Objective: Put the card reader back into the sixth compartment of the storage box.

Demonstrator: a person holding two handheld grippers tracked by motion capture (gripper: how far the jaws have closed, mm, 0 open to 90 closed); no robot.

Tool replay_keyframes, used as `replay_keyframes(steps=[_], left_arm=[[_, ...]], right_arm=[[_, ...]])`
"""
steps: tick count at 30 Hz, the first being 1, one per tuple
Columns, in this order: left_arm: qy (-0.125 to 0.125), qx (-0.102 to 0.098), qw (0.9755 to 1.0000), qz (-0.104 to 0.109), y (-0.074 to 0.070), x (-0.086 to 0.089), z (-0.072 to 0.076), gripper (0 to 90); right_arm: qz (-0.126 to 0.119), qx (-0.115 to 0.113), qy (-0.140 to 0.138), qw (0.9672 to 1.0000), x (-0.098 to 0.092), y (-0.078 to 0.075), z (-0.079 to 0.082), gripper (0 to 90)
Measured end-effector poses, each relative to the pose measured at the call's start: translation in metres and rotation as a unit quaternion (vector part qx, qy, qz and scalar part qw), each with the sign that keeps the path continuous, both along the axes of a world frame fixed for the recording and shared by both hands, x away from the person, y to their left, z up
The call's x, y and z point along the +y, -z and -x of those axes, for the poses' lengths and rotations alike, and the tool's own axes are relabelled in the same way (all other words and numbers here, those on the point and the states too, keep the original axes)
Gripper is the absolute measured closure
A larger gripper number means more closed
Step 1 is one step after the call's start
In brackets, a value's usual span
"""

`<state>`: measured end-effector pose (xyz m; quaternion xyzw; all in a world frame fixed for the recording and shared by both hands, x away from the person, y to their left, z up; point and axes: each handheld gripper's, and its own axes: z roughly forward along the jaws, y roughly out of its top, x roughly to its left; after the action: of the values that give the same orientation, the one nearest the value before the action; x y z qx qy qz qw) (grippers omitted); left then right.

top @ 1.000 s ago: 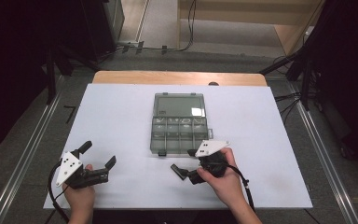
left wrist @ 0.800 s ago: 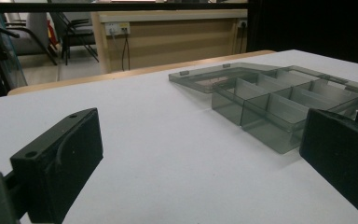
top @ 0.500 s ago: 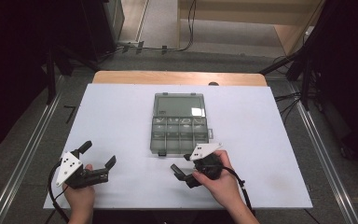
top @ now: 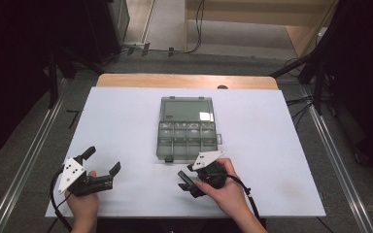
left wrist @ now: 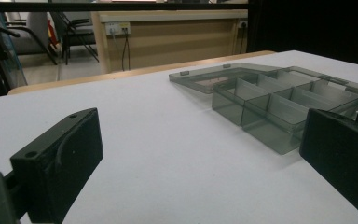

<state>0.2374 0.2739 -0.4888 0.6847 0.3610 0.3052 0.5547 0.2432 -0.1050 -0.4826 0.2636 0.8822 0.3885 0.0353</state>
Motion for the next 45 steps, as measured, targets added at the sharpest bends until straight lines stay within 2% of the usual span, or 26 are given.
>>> replay_keyframes(steps=[6, 18, 26, 27, 34, 39, 45], left_arm=[[0.0, 0.0, 1.0, 0.0, 0.0, 0.0, 0.0, 0.0], [0.0, 0.001, 1.0, 0.004, 0.0, 0.001, 0.0, 0.0], [0.0, 0.001, 1.0, 0.006, 0.0, 0.002, 0.0, 0.0], [0.0, 0.001, 1.0, 0.006, 0.0, 0.002, 0.0, 0.0], [-0.001, 0.001, 1.0, 0.006, 0.0, 0.002, 0.0, 0.0], [-0.002, -0.001, 1.0, 0.005, 0.0, 0.001, 0.0, 0.0], [-0.001, -0.001, 1.0, 0.005, 0.0, 0.001, 0.001, 0.0]], right_arm=[[0.008, 0.008, -0.008, 0.9999, 0.005, 0.004, -0.001, 33.5], [0.043, 0.017, 0.011, 0.9989, 0.01, 0.013, -0.006, 49.7], [0.052, 0.026, 0.02, 0.9981, 0.009, 0.019, -0.007, 55.9], [0.055, 0.026, 0.022, 0.9979, 0.009, 0.021, -0.007, 59.3], [0.07, 0.006, 0.037, 0.9968, 0.009, 0.021, -0.005, 70.5], [0.057, 0.015, 0.038, 0.9975, 0.007, 0.02, -0.005, 71.0], [0.044, 0.011, 0.038, 0.9982, 0.003, 0.016, -0.006, 71.1]])
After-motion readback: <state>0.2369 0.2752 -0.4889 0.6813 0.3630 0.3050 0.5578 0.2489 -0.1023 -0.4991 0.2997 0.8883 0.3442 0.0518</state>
